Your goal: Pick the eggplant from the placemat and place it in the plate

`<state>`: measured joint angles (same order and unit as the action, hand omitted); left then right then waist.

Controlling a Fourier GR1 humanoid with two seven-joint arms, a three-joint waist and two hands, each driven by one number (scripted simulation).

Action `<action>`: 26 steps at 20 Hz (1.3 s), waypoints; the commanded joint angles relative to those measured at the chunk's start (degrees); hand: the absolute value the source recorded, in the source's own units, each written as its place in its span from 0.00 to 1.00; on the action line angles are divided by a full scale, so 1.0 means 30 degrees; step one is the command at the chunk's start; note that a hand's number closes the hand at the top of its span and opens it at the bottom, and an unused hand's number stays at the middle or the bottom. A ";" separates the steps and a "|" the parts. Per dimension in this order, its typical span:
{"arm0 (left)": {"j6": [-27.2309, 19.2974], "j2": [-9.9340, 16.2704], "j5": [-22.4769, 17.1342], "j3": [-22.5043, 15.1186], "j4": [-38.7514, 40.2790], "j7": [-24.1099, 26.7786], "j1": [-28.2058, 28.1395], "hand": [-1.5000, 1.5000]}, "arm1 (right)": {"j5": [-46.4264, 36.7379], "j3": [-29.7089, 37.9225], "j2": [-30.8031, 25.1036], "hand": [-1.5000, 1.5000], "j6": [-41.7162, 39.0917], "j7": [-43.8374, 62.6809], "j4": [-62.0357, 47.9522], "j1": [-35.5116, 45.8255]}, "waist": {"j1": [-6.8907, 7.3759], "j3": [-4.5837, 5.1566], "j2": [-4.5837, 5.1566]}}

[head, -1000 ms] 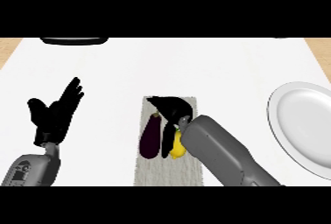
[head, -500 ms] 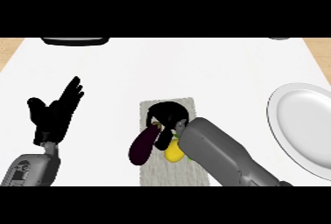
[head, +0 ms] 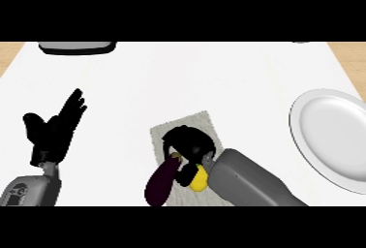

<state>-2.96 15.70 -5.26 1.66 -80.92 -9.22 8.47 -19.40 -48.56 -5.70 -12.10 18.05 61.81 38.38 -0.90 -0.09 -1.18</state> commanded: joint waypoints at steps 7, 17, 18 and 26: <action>-0.0137 0.0426 -0.0192 0.0883 -0.0060 0.0296 -0.0994 0.50 | -0.4117 -0.1939 -0.9074 1.00 0.4466 -0.3091 1.1500 -0.6921 | -0.1348 0.0041 -0.0110; -0.0506 0.0114 0.0040 0.0906 -0.0426 0.0743 -0.1650 0.50 | -0.5363 0.5167 -1.3770 1.00 1.1981 -0.2054 1.9534 -1.1511 | -0.1475 0.0018 0.0042; -0.0102 0.0218 -0.0419 0.1018 -0.0625 0.0392 -0.1406 0.50 | -0.5650 0.5608 -1.4103 1.00 1.2606 -0.1784 2.0103 -1.2523 | -0.1249 0.0016 0.0085; 0.0202 0.0136 -0.0206 0.0959 0.0684 0.0310 0.0279 0.50 | 0.1529 1.1860 -1.5910 1.00 1.3963 -0.4493 2.0275 -1.7479 | -0.0353 -0.0001 0.0375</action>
<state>-2.83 15.76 -5.84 3.88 -81.13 -8.34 6.58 -24.68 -21.60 -50.86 28.50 9.14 123.25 -9.10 -2.90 -0.07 -0.42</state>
